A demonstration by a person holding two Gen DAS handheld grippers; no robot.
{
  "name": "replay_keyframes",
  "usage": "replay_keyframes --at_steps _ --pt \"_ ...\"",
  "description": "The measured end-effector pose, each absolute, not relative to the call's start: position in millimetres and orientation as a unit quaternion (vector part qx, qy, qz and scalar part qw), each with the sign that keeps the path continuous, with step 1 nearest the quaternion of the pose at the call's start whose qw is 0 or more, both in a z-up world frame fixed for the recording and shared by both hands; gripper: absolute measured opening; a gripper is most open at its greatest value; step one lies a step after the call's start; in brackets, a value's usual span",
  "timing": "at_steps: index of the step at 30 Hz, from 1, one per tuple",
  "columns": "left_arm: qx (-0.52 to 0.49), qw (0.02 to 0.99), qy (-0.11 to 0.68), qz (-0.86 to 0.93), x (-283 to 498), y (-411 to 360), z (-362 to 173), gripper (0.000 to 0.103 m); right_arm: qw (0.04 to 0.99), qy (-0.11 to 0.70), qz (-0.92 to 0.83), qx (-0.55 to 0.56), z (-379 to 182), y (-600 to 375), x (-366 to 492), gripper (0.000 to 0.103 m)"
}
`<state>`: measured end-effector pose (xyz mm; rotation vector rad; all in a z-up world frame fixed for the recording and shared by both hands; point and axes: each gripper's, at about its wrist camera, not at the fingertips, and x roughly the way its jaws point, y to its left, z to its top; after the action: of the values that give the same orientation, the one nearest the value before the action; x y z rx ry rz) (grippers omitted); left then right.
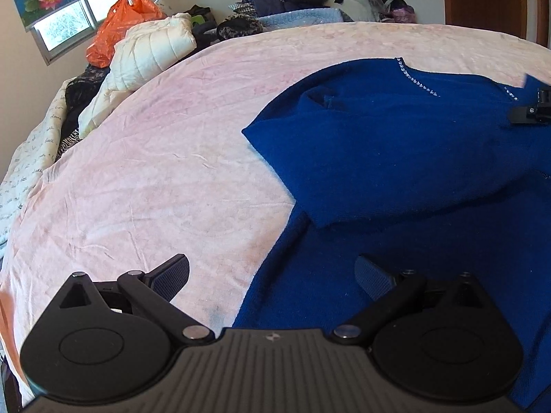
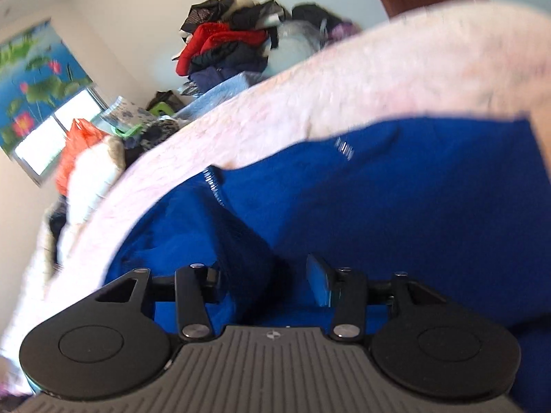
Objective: Fold small clothes
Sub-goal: 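Lift the second sleeve and carry it across the sweater body, then lay the second sleeve on the body and open the right tool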
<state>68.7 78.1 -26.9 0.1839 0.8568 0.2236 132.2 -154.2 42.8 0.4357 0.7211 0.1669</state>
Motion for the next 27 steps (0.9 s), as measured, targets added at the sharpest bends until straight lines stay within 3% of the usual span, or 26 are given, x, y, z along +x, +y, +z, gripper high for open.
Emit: replay_keyframes --at_steps 2,4,5,6,7,12,22,27 --pt "0.089 0.900 0.414 0.105 70 75 -28 0.103 0.908 0.354 0.087 0.208 41 -158 135 0.051" --pt "0.091 0.899 0.415 0.102 72 71 -29 0.103 0.901 0.357 0.094 0.229 37 -166 135 0.042" --pt "0.093 0.900 0.414 0.099 72 68 -30 0.103 0.898 0.359 0.094 0.237 37 -171 134 0.030" --pt "0.096 0.901 0.412 0.097 72 66 -30 0.103 0.895 0.363 0.093 0.240 35 -174 134 0.012" --pt "0.101 0.902 0.409 0.094 72 64 -30 0.103 0.893 0.368 0.094 0.242 33 -179 132 0.010" --pt "0.139 0.911 0.380 0.085 77 45 -29 0.103 0.886 0.365 0.132 0.255 57 -179 143 0.009" --pt "0.194 0.922 0.312 0.121 125 8 -22 0.103 0.881 0.321 0.266 0.225 188 -117 190 0.009" --pt "0.169 0.919 0.277 0.226 172 35 -2 0.103 0.876 0.276 0.324 0.229 242 -101 198 0.009"
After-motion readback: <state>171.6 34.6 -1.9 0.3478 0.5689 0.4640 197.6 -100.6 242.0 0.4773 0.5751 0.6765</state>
